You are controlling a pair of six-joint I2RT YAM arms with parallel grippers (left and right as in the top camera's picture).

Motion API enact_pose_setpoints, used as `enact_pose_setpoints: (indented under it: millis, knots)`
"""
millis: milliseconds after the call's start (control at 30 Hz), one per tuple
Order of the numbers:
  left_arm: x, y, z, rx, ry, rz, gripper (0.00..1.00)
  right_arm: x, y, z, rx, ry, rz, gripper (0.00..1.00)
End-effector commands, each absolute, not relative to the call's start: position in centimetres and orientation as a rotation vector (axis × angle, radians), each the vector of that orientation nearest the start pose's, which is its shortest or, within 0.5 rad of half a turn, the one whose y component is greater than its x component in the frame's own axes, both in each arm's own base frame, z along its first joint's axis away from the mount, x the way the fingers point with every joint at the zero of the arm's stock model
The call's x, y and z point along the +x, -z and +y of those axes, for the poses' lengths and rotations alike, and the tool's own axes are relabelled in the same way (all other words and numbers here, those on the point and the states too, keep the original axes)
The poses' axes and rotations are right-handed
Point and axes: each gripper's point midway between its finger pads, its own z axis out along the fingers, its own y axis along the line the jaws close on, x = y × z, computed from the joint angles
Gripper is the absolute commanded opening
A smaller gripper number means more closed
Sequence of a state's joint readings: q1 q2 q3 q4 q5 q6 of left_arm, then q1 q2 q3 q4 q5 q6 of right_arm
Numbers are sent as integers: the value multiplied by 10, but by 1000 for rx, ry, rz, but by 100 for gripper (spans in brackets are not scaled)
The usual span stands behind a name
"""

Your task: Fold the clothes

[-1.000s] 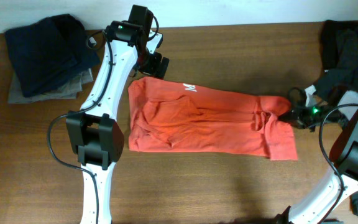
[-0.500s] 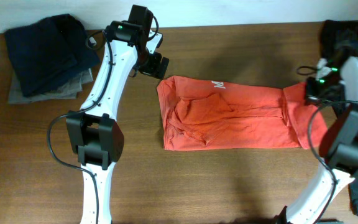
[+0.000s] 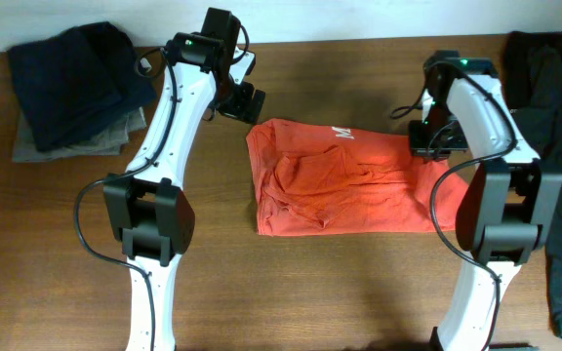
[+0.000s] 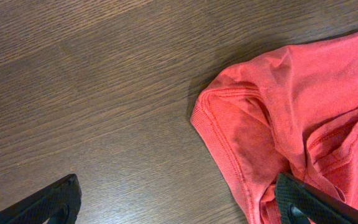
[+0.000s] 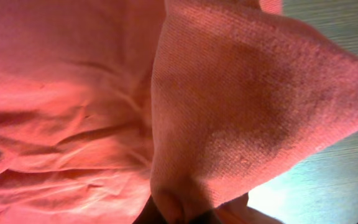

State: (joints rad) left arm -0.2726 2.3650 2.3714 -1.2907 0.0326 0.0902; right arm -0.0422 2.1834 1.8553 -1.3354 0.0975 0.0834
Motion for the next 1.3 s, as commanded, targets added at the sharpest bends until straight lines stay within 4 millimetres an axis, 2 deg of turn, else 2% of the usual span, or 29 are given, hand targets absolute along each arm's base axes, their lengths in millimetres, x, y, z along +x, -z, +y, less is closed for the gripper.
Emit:
enact_pose_setpoints:
  millis: [0,33,67,100,133,367,633,700,800,967,1067,1100,1200,1267]
  knots:
    - [504,-149,-142,526,78,2756,99,399,-68,-24,219,192,3219,7]
    - [504,-149,-142,526,78,2756,99,398,-68,-22,213,194,3223,16]
    - [504,-149,-142,526,78,2756,99,395,-68,-19,203,196,3237,50]
    - [504,-148,-142,526,78,2756,99,393,-68,-19,202,198,3246,66]
    - [504,-148,-142,526,78,2756,99,392,-68,-19,202,198,3250,68]
    - [504,-148,-142,526,79,2756,99,393,-68,-19,261,200,3240,68]
    - [504,-148,-142,526,79,2756,99,407,-67,-19,274,188,3180,69]
    - [504,-148,-142,526,79,2756,99,411,-66,-12,272,175,3166,68]
    - [504,-149,-142,526,79,2755,99,415,-66,11,206,138,3156,68]
    - [505,-149,-143,526,79,2753,99,424,-65,76,-27,-54,3117,68]
    - [505,-149,-143,526,79,2753,99,423,-66,90,-47,-56,3110,68]
    - [505,-149,-143,526,79,2753,99,422,-68,89,-34,-52,3112,66]
    - [505,-149,-143,526,79,2753,99,422,-91,61,127,74,3083,64]
    - [505,-149,-143,526,79,2753,99,421,-117,40,187,118,3044,65]
